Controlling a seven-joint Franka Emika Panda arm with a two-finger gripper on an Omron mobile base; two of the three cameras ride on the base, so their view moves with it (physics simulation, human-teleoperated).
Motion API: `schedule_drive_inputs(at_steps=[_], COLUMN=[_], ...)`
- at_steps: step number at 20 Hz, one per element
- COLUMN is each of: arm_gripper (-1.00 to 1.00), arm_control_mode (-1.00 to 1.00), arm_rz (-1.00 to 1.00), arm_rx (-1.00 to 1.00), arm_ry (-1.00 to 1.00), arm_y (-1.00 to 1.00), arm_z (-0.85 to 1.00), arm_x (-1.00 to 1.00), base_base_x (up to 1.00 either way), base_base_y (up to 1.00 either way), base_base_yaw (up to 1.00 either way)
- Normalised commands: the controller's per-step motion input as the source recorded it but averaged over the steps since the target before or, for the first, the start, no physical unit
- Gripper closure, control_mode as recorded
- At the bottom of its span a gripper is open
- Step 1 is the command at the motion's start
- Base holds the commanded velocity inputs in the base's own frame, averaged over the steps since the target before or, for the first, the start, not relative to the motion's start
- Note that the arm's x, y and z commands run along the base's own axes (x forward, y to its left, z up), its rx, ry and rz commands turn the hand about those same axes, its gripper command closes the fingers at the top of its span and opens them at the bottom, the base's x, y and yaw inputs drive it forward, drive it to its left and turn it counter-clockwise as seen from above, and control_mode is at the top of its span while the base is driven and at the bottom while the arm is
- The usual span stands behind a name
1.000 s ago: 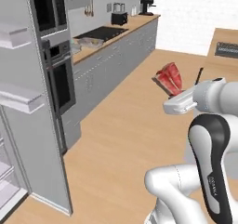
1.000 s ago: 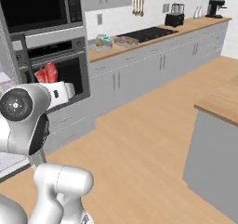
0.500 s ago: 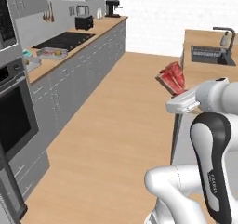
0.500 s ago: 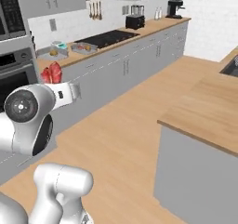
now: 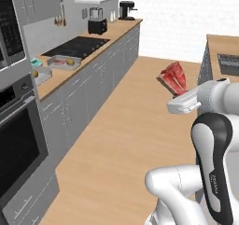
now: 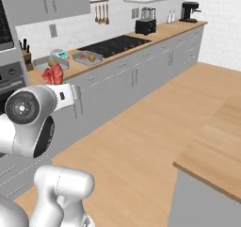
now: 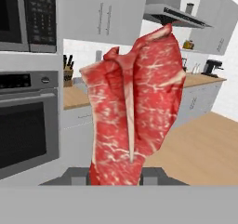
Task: Place one potato and one steak in each tupperware on the nearby counter, to pack two identical lunches.
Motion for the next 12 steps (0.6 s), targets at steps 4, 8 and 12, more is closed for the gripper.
schedule_drive_inputs(at_steps=[4, 8, 12], arm_gripper=[1.0, 1.0, 1.0], arm_control_mode=[1.0, 1.0, 1.0], arm_rz=[0.0, 0.0, 0.0], arm_rx=[0.0, 0.0, 0.0], arm_ry=[0.0, 0.0, 0.0], arm_y=[0.0, 0.0, 0.0], arm_z=[0.0, 0.0, 0.0], arm_x=[0.0, 0.0, 0.0], base_base_x=[1.0, 1.0, 1.0], base_base_y=[0.12, 0.0, 0.0], base_base_yaw=[0.16, 0.16, 0.12])
